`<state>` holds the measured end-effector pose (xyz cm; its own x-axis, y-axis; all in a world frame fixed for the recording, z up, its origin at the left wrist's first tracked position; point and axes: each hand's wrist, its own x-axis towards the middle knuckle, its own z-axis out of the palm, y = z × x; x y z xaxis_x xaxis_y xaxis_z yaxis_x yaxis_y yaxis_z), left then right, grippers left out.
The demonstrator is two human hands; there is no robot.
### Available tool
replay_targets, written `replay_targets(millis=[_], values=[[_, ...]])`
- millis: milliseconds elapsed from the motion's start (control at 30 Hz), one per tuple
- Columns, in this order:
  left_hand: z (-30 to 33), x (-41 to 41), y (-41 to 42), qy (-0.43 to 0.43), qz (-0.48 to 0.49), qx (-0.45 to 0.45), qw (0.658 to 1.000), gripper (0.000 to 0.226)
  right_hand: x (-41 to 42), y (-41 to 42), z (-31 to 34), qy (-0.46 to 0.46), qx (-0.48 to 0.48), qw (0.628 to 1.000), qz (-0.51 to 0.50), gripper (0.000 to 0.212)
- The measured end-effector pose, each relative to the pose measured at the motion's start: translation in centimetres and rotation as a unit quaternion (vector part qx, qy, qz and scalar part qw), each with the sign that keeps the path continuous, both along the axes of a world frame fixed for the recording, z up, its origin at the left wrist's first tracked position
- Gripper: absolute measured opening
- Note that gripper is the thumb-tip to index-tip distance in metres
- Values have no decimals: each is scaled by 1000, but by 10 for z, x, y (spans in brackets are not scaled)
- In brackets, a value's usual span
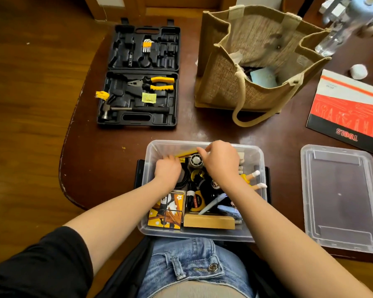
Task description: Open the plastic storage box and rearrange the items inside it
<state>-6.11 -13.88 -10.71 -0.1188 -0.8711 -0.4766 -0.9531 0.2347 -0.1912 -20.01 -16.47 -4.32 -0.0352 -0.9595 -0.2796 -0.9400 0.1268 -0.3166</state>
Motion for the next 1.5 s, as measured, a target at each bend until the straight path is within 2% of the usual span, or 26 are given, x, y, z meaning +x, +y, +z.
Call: replay_targets(millis=[167,400,500,600,733,900,1100,1200,1333,1400,1500], values=[[2,8,-9,-12,-51,15,999,26,17,3,-12,8,35,999,2,37],[2,10,-12,1,-60,15,998,25,25,5,-19,54,31,994,89,27],[-1,10,-13,10,-49,14,999,26,23,7,-18,100,32,984,141,18],[-2,10,-12,20,-30,11,999,30,23,10,-16,133,51,970,197,22],[-4,10,-9,37,-22,1,999,51,21,12,-12,154,66,961,221,27],[11,10,-7,73,2,27,997,47,20,7,-5,172,100,949,244,25],[38,7,-4,96,34,57,993,43,6,3,18,167,51,953,246,20],[55,13,-5,130,31,27,991,38,-17,7,30,104,29,971,212,11],[77,21,-4,241,77,-3,968,24,-51,16,51,-88,107,983,119,28],[85,26,-3,317,148,-1,937,17,-66,22,57,-168,152,971,79,28],[94,26,0,424,235,9,874,16,-87,32,62,-195,207,958,46,32]])
